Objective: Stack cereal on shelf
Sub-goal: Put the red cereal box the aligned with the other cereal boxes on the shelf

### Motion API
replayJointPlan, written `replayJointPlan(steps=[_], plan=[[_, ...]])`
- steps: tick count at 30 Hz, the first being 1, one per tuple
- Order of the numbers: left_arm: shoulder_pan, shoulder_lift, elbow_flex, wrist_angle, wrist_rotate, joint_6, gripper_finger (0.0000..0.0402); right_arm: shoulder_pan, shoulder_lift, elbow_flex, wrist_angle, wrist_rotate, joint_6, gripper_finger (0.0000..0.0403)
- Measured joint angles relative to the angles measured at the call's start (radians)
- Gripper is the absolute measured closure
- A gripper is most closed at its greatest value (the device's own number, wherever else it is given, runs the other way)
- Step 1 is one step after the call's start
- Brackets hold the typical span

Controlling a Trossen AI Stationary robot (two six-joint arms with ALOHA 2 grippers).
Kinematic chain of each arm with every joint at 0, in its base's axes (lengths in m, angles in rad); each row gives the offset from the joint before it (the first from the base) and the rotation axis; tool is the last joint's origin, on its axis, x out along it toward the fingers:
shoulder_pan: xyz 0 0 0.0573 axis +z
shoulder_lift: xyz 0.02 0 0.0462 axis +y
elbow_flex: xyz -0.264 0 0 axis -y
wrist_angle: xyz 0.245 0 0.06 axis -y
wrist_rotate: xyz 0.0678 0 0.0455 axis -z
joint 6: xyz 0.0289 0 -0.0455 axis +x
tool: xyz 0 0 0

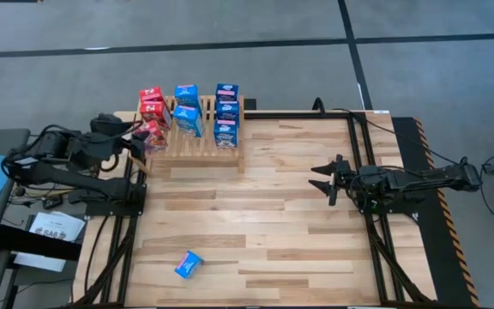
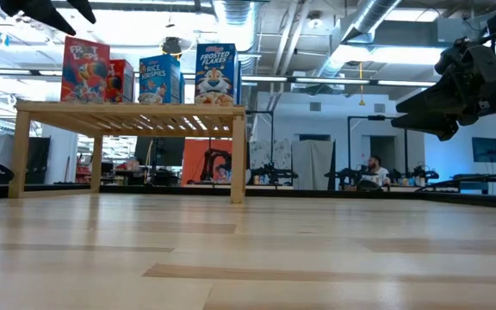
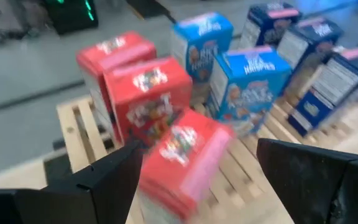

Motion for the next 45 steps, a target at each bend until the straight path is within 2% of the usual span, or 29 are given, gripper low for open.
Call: replayJointPlan(steps=[3, 7, 13, 19, 28, 34, 42, 45], plan=[[0.000, 0.003, 0.027, -0.092, 0.058, -0.095, 0.0094, 0.000, 0.000, 0.000, 0.000, 0.000, 0.000, 0.0136], [0.000, 0.009, 0.045, -0.212, 0.082, -0.213, 0.0094, 0.000, 0.000, 0.000, 0.000, 0.000, 0.000, 0.0136], [0.000, 0.042, 0.043, -0.244, 0.118, -0.287, 0.0094, 0.000, 0.000, 0.000, 0.000, 0.000, 0.000, 0.0136], [0.000, 0.128, 0.043, -0.244, 0.093, -0.323, 0.0094, 0.000, 0.000, 0.000, 0.000, 0.000, 0.000, 0.0136], [0.008, 0.154, 0.043, -0.197, 0.059, -0.323, 0.0094, 0.000, 0.000, 0.000, 0.000, 0.000, 0.000, 0.0136], [0.072, 0.179, 0.042, -0.182, 0.058, -0.311, 0.0094, 0.000, 0.000, 0.000, 0.000, 0.000, 0.000, 0.0136], [0.144, 0.219, 0.042, -0.054, 0.073, -0.202, 0.0094, 0.000, 0.000, 0.000, 0.000, 0.000, 0.000, 0.0136], [0.169, 0.218, 0.042, -0.054, 0.088, -0.183, 0.0094, 0.000, 0.000, 0.000, 0.000, 0.000, 0.000, 0.0136]])
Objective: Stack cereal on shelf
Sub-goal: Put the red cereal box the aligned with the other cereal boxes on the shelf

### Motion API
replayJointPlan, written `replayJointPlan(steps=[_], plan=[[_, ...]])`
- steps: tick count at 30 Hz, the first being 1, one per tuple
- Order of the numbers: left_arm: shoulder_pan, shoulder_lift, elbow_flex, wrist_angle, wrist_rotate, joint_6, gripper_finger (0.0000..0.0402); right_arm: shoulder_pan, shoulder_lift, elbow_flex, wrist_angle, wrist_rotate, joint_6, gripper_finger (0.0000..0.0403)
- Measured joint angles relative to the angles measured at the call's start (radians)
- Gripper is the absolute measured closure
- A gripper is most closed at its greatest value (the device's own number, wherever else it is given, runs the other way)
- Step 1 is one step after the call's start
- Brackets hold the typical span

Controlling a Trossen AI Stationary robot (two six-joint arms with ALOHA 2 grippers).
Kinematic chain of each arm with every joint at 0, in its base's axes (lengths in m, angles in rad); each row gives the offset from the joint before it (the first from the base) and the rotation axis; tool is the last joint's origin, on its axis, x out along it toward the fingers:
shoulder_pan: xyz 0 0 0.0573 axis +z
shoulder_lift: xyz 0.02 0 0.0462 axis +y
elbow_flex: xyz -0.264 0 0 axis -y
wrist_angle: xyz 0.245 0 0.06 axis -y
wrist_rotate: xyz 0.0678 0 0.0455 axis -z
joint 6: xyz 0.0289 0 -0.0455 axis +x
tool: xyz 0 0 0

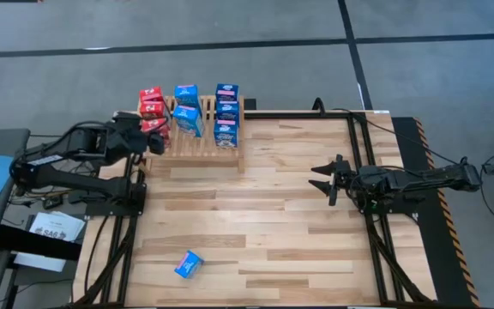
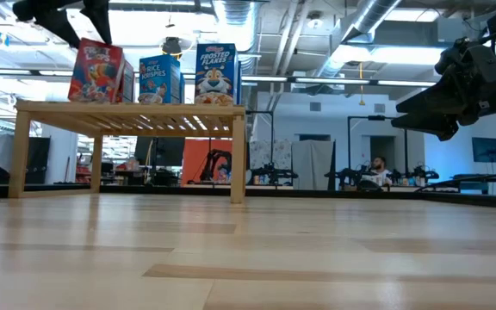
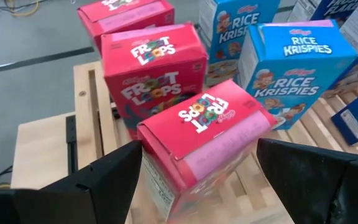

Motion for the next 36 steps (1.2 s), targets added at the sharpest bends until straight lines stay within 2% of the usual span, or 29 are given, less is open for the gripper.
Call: replayJointPlan(steps=[9, 14, 22, 27, 36], plan=[[0.013, -0.051, 0.002, 0.001, 0.015, 0.009, 0.0094, 0.000, 0.000, 0.000, 0.000, 0.000, 0.000, 0.0136], [0.013, -0.055, 0.055, 0.001, 0.021, 0.029, 0.0094, 0.000, 0.000, 0.000, 0.000, 0.000, 0.000, 0.0136], [0.000, -0.012, 0.119, 0.050, 0.131, 0.084, 0.0094, 0.000, 0.000, 0.000, 0.000, 0.000, 0.000, 0.0136], [-0.047, 0.034, 0.120, 0.046, 0.225, 0.049, 0.0094, 0.000, 0.000, 0.000, 0.000, 0.000, 0.000, 0.0136], [-0.115, 0.092, 0.100, -0.066, 0.213, -0.081, 0.0094, 0.000, 0.000, 0.000, 0.000, 0.000, 0.000, 0.0136]])
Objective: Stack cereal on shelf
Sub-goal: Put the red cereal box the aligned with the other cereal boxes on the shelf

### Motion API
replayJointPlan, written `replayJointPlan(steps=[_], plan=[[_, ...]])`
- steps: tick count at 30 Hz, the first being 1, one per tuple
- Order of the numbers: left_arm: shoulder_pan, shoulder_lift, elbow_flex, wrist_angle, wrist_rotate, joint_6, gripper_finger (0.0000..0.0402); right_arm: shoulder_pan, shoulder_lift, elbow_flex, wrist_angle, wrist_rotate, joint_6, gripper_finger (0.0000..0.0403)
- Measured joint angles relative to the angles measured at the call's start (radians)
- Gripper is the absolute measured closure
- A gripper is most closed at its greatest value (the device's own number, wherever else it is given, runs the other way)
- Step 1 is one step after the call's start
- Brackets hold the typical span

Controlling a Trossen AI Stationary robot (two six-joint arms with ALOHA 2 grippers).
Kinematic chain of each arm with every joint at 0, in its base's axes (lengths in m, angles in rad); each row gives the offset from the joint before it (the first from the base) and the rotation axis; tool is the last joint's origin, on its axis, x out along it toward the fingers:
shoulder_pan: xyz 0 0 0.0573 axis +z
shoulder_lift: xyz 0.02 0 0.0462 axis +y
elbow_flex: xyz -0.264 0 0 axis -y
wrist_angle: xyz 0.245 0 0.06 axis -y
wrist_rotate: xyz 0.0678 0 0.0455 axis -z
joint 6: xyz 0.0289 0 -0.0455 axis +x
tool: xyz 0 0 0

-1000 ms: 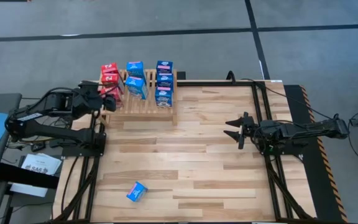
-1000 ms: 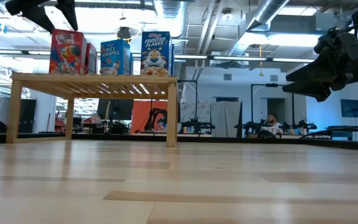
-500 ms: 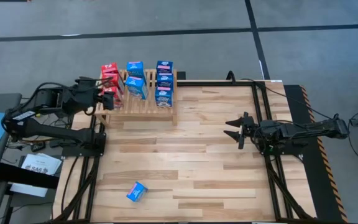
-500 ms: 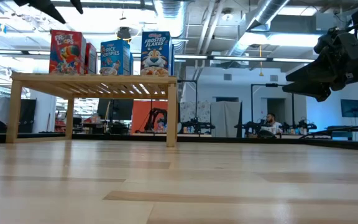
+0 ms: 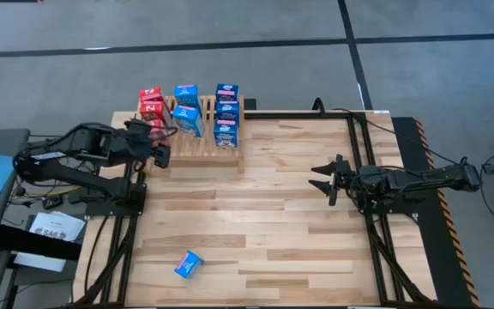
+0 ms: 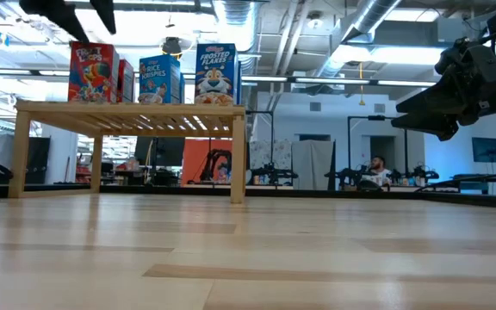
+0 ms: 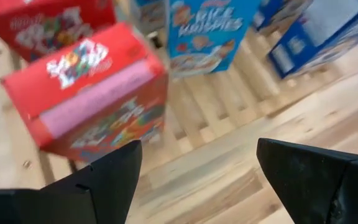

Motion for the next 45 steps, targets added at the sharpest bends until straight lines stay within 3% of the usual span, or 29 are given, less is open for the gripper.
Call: replayJointPlan(steps=[12, 26, 45], plan=[[-0.013, 0.014, -0.122, 0.007, -0.005, -0.047, 0.0094, 0.000, 0.000, 0.000, 0.000, 0.000, 0.000, 0.0136], [-0.079, 0.005, -0.242, 0.006, -0.143, -0.130, 0.0094, 0.000, 0.000, 0.000, 0.000, 0.000, 0.000, 0.0136], [-0.076, 0.005, -0.250, -0.058, -0.219, -0.130, 0.0094, 0.000, 0.000, 0.000, 0.000, 0.000, 0.000, 0.0136]])
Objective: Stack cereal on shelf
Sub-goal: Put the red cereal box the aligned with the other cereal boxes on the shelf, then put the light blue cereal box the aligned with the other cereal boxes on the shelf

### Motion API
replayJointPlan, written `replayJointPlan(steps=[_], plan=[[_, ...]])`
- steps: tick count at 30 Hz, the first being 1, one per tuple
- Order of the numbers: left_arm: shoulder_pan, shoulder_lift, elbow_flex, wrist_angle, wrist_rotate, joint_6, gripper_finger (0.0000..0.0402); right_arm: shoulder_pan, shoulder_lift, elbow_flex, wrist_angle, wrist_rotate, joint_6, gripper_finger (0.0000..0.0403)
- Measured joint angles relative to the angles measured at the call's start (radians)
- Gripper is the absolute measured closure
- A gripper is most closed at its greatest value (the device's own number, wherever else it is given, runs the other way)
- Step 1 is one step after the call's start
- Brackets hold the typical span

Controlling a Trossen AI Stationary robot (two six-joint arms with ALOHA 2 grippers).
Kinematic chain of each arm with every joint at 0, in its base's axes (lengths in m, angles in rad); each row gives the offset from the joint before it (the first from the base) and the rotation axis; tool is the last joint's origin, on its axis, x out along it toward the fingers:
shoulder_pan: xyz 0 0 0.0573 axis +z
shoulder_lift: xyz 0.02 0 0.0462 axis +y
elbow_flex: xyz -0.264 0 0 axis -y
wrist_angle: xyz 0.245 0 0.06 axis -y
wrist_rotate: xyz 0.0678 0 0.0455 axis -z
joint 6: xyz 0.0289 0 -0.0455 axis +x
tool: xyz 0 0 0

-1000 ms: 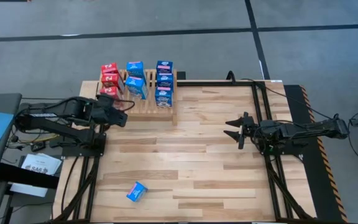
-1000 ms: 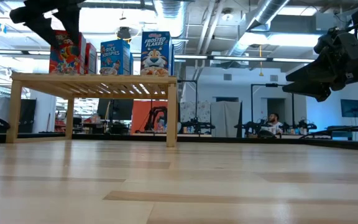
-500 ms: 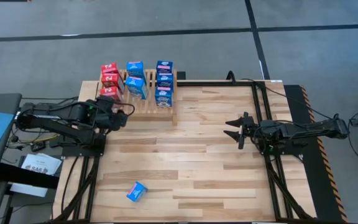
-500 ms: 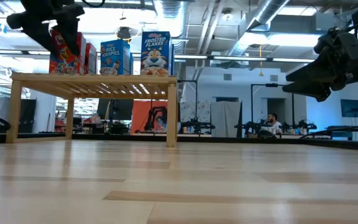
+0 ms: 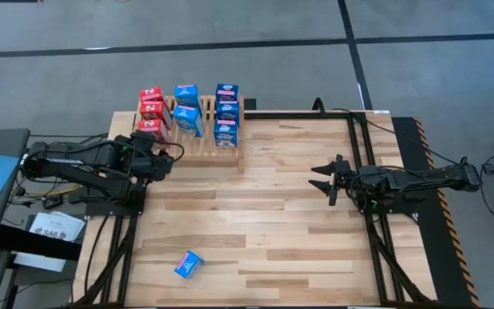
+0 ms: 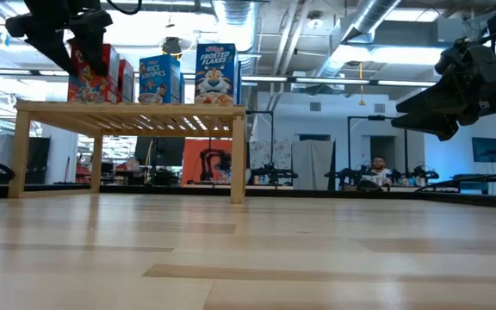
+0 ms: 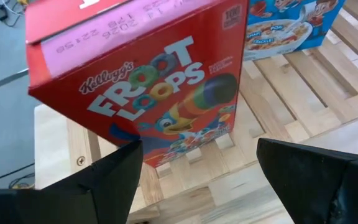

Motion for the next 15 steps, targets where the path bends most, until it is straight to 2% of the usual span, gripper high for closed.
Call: replayJointPlan(steps=[7, 15], plan=[[-0.006, 0.000, 0.000, 0.016, 0.006, -0.016, 0.0094, 0.000, 0.000, 0.000, 0.000, 0.000, 0.000, 0.0136], [-0.080, -0.021, 0.033, 0.056, -0.005, 0.025, 0.0094, 0.000, 0.000, 0.000, 0.000, 0.000, 0.000, 0.0136]])
